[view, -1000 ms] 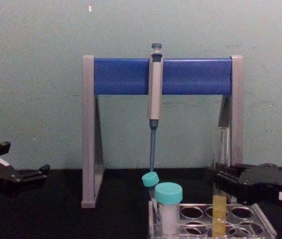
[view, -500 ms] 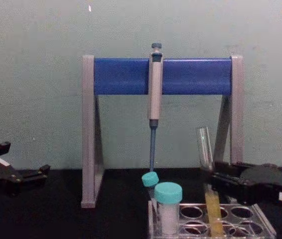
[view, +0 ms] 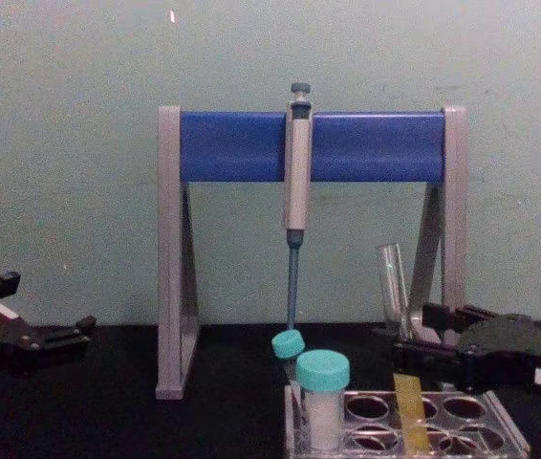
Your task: Pick up the test tube from the test tube rack, shake it, then place it back into the test tube rack.
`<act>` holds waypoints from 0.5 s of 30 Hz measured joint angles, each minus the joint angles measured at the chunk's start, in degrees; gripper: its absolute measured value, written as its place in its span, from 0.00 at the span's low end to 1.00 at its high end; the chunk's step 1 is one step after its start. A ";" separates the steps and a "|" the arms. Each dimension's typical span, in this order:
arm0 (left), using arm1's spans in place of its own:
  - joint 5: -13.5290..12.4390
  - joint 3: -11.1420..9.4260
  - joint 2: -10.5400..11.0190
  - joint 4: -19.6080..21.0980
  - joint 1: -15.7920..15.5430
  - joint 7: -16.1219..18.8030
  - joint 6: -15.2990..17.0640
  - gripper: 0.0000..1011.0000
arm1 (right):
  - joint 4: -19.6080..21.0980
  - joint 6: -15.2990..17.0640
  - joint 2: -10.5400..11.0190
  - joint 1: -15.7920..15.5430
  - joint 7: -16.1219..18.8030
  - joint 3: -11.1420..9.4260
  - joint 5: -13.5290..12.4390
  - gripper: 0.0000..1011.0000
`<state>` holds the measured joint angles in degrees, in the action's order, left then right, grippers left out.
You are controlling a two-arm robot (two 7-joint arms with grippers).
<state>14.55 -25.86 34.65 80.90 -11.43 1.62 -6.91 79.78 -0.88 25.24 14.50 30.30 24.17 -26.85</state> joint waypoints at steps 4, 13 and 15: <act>0.00 0.00 0.00 0.00 0.00 0.00 0.00 1.00 | 0.00 -0.01 0.00 0.00 0.00 0.00 0.00 0.97; 0.00 0.00 0.00 0.00 0.00 0.00 0.00 1.00 | 1.33 -0.83 0.77 -0.87 0.41 -0.27 0.00 0.99; 0.00 0.00 0.00 0.00 0.00 0.00 0.00 1.00 | 2.11 -0.93 1.14 -1.45 0.30 -0.57 0.00 0.99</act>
<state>14.55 -25.86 34.65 80.90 -11.43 1.62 -6.91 81.89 -1.82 26.39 13.04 30.60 23.60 -26.85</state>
